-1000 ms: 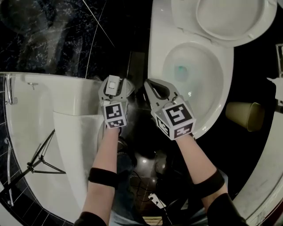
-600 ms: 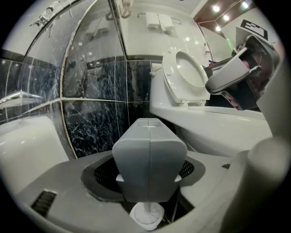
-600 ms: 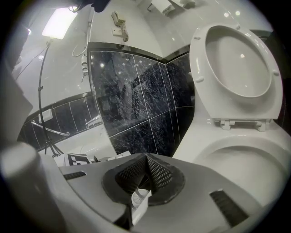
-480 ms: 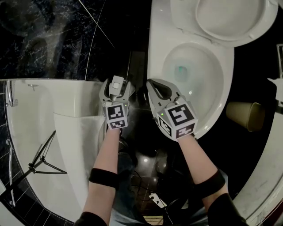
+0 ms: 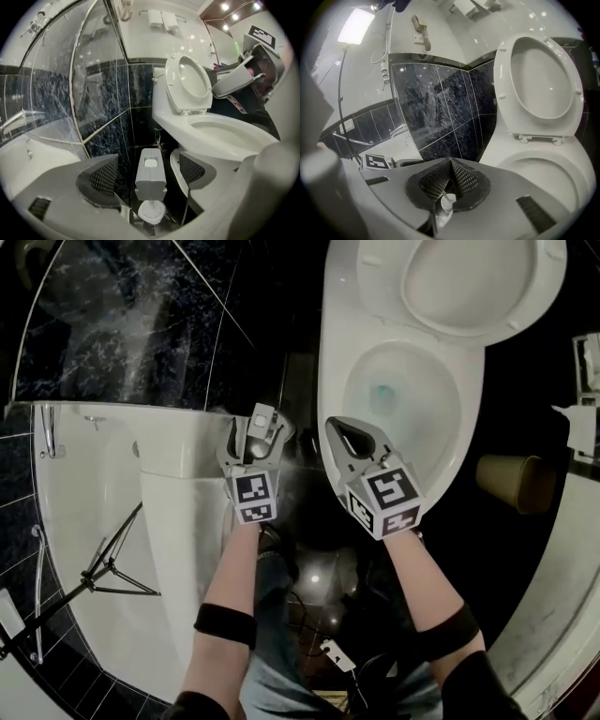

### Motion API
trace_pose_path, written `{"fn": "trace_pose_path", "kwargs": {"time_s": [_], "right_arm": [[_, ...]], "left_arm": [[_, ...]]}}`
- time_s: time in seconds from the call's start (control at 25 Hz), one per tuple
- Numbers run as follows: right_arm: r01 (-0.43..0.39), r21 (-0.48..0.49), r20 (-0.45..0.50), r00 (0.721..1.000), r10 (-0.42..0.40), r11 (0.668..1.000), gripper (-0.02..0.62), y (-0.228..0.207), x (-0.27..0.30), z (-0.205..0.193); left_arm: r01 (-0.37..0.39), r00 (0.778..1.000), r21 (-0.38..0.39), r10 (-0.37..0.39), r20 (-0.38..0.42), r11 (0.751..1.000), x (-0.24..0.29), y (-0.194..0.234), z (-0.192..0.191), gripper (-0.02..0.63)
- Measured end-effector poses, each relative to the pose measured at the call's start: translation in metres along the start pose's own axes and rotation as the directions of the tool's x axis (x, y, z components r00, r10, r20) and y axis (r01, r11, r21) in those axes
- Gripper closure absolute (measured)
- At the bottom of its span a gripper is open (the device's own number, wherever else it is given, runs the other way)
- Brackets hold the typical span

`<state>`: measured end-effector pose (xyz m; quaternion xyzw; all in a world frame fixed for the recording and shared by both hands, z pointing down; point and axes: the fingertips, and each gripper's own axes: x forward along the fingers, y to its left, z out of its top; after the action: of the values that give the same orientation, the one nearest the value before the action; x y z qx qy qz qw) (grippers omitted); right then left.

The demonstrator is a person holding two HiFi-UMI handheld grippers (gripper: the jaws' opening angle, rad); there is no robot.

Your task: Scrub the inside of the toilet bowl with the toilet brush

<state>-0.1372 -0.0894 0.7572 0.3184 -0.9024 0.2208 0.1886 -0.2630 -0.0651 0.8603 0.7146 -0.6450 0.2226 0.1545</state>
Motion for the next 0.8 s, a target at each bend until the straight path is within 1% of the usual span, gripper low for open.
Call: {"fn": "trace_pose_path", "kwargs": {"time_s": [0.16,0.28,0.32,0.36,0.56,0.68,0.8], "right_arm": [[0.011,0.013,-0.02,1.0,-0.011,1.0,0.589,0.016,-0.035,0.029],[0.021,0.024,-0.022,1.0,-0.021,0.999,0.589,0.029,-0.064,0.061],[0.025,0.023,-0.017,1.0,-0.025,0.999,0.589,0.034,-0.074,0.075],[0.028,0.023,-0.012,1.0,-0.028,0.999,0.589,0.038,-0.084,0.089],[0.035,0.028,0.001,0.999,-0.035,0.999,0.589,0.062,-0.137,0.155],[0.037,0.025,0.015,0.999,-0.037,0.999,0.589,0.074,-0.168,0.192],[0.049,0.022,0.032,0.998,-0.05,0.999,0.589,0.079,-0.202,0.227]], "left_arm": [[0.015,0.999,-0.001,-0.015,-0.028,1.0,-0.05,-0.005,0.037,0.193],[0.044,0.999,0.012,-0.044,-0.03,0.999,-0.091,-0.009,0.08,0.199],[0.05,0.998,0.019,-0.049,-0.024,0.999,-0.104,-0.01,0.098,0.216],[0.054,0.998,0.024,-0.053,-0.017,0.998,-0.116,-0.01,0.116,0.247],[0.079,0.997,0.025,-0.08,0.015,0.997,-0.178,-0.022,0.209,0.327],[0.095,0.994,0.007,-0.095,0.048,0.995,-0.212,-0.028,0.265,0.4],[0.121,0.989,0.026,-0.123,0.079,0.992,-0.243,-0.038,0.321,0.465]]}}
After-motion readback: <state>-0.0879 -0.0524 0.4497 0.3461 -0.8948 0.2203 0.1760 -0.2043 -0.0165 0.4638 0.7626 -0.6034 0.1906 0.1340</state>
